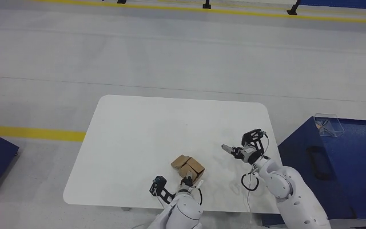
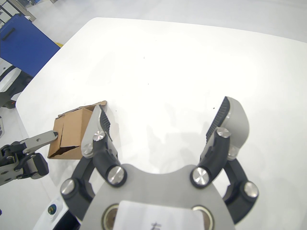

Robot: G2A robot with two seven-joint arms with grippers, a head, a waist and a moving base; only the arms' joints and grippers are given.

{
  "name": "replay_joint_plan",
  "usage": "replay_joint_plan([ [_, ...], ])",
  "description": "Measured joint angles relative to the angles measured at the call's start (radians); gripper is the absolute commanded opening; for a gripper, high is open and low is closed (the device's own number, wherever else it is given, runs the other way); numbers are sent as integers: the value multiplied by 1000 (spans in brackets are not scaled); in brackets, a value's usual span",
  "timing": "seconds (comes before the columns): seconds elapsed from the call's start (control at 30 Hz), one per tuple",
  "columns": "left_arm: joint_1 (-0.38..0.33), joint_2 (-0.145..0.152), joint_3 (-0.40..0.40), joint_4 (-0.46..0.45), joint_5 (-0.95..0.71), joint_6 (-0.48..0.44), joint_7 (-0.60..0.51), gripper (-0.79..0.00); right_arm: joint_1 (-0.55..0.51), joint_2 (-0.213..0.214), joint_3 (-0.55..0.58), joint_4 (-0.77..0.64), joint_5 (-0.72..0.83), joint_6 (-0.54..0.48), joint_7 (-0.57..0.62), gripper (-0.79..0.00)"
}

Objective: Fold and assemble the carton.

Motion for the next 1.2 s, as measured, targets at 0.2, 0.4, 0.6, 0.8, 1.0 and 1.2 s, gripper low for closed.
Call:
replay_joint_plan([
  [0.2,-12,-17,-7,7,-12,0,12,0,-2,1,16,7,8,-5,-3,0],
  [0.4,-30,-35,-2,39,-16,0,11,0,2,5,50,19,33,-10,-4,0],
  [0.6,-37,-60,-1,36,-37,-17,15,0,-1,9,79,18,48,-18,1,0],
  [0.8,-26,-74,-1,24,-7,-25,41,0,-6,9,84,17,54,-18,-2,0],
  [1.0,43,-62,-11,-96,81,-44,30,0,-5,9,93,23,76,-29,-3,0],
  [1.2,69,-52,-8,-142,132,-56,2,0,-5,9,93,22,76,-28,-3,0],
])
